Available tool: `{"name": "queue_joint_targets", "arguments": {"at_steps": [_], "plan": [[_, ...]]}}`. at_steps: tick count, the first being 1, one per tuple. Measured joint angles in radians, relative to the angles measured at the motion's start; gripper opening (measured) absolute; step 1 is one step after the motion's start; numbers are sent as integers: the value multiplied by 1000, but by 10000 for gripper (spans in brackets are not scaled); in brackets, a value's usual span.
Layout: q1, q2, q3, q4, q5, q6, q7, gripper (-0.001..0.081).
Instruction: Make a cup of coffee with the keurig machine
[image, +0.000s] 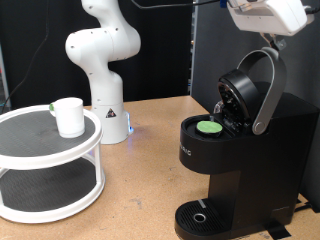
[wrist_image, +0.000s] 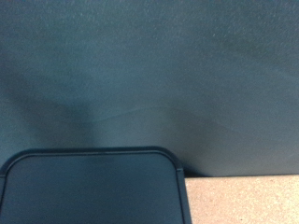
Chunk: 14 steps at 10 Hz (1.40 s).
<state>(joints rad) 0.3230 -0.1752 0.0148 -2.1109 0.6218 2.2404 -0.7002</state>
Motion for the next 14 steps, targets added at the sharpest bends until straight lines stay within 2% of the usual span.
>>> {"name": "queue_joint_targets", "arguments": {"at_steps": [7, 14], "plan": [[-2, 3, -13, -4, 4, 0, -47, 4], [-45, -43, -68, -24, -44, -58, -105, 4]]}}
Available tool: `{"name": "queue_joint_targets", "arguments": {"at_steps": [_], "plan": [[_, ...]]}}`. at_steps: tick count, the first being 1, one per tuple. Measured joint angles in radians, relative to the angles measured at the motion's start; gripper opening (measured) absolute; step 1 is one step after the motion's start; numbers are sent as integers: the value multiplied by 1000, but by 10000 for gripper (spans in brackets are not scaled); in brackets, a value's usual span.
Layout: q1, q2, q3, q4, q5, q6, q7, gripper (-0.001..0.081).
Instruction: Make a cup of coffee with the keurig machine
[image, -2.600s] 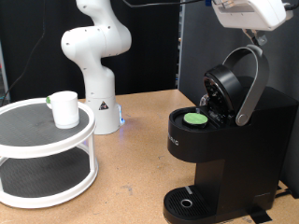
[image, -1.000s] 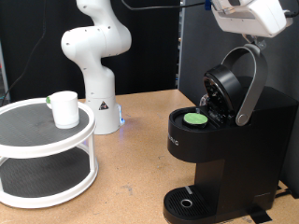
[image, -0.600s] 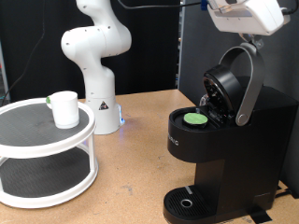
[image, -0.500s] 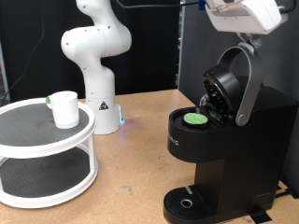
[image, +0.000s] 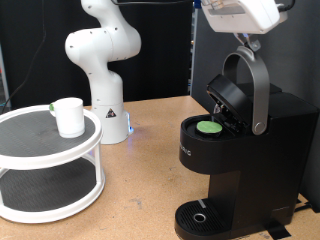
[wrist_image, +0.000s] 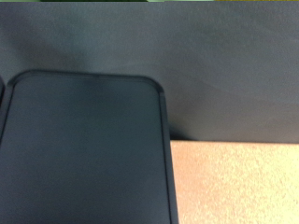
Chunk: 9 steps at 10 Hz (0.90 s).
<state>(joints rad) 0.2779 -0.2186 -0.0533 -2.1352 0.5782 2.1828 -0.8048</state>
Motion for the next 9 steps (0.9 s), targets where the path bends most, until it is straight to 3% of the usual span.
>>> {"name": "queue_joint_targets", "arguments": {"at_steps": [9], "plan": [[-62, -5, -52, -24, -119, -54, -34, 4]]}}
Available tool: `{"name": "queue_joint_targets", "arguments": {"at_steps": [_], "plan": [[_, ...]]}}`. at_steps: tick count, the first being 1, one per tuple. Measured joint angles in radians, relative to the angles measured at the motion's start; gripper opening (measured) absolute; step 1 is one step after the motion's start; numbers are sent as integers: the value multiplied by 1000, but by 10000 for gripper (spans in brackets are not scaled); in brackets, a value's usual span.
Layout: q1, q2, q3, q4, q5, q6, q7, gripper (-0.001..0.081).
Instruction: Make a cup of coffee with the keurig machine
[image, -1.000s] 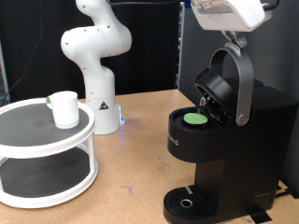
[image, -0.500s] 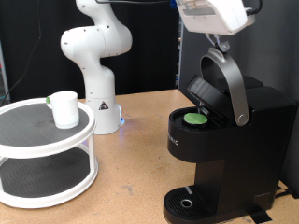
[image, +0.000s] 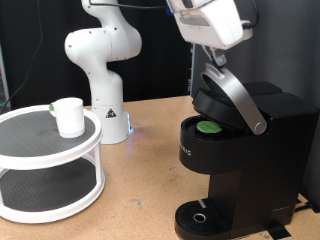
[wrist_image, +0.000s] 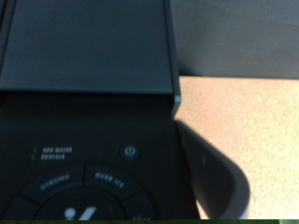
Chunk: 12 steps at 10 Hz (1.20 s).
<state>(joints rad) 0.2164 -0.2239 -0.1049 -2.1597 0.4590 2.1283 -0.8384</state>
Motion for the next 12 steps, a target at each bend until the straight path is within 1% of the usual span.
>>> {"name": "queue_joint_targets", "arguments": {"at_steps": [7, 12], "plan": [[-30, 18, -42, -49, -31, -17, -89, 4], [-44, 23, -53, -93, -60, -3, -112, 4]]}}
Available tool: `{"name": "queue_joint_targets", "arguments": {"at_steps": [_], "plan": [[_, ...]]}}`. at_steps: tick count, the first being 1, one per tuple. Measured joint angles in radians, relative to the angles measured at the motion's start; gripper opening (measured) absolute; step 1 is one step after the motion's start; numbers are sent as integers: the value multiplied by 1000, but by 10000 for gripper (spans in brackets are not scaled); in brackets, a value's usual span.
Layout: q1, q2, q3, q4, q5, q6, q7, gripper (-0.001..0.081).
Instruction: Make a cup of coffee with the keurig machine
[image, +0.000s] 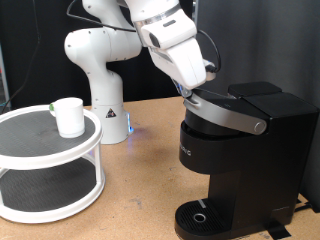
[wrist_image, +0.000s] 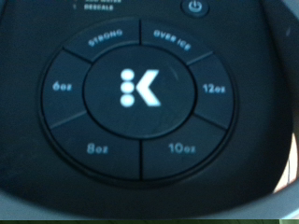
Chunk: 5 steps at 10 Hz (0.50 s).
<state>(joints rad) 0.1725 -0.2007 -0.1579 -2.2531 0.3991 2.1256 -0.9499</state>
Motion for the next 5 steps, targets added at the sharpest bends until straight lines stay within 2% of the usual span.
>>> {"name": "queue_joint_targets", "arguments": {"at_steps": [5], "plan": [[-2, 26, 3, -24, -44, 61, 15, 4]]}}
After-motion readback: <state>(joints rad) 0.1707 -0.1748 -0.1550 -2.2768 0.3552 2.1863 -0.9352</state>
